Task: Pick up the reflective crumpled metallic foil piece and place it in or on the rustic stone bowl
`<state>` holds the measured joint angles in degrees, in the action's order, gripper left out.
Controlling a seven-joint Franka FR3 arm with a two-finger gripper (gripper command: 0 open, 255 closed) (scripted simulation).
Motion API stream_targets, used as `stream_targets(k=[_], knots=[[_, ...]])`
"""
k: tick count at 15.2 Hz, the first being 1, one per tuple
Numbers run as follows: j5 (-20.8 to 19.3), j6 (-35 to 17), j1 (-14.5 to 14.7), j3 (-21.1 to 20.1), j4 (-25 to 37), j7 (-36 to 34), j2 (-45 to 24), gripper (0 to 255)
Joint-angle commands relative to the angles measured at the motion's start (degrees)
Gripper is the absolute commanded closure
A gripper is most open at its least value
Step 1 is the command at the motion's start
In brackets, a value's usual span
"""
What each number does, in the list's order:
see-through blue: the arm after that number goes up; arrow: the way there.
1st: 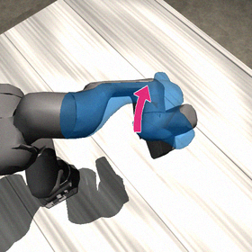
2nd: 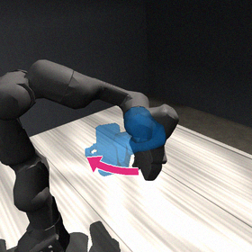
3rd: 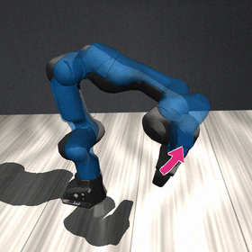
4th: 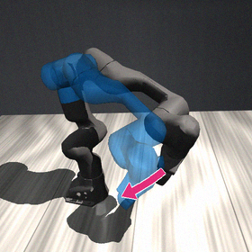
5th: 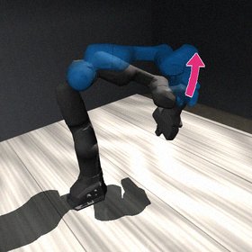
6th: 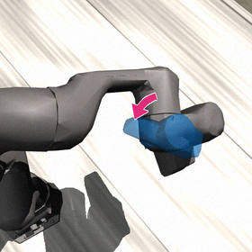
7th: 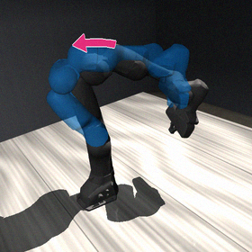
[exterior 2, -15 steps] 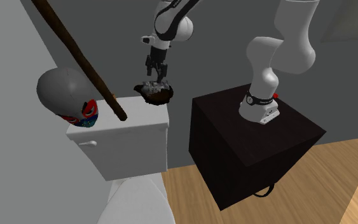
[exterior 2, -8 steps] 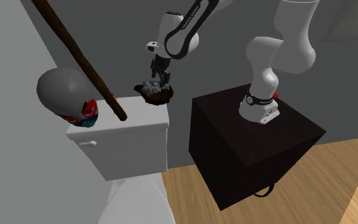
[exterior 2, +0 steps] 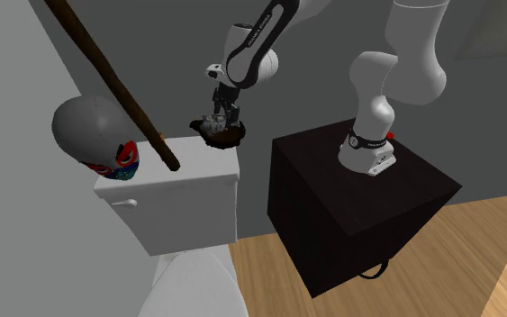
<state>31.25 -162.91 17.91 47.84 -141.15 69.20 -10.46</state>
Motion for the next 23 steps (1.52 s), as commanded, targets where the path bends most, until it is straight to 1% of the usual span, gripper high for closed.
stream_targets(k=[1, 2, 3, 12, 15, 18, 21, 23], knots=[[0.08, -0.01, -0.04, -0.05, 0.02, 0.06, -0.03, 0], [0.04, 0.0, -0.02, -0.02, 0.01, 0.03, -0.02, 0], [0.04, 0.0, -0.02, -0.02, 0.01, 0.03, -0.02, 255], [0.07, -0.01, -0.04, -0.05, 0.02, 0.05, -0.03, 255], [-7.0, 1.26, 3.41, 4.39, -0.42, -5.28, 2.91, 255], [-15.06, 2.68, 6.49, 8.5, -0.62, -11.28, 6.27, 255], [-23.88, 4.44, 8.01, 11.0, -0.52, -17.77, 10.07, 255], [-29.28, 5.9, 7.7, 11.2, -0.25, -21.72, 12.59, 255]])
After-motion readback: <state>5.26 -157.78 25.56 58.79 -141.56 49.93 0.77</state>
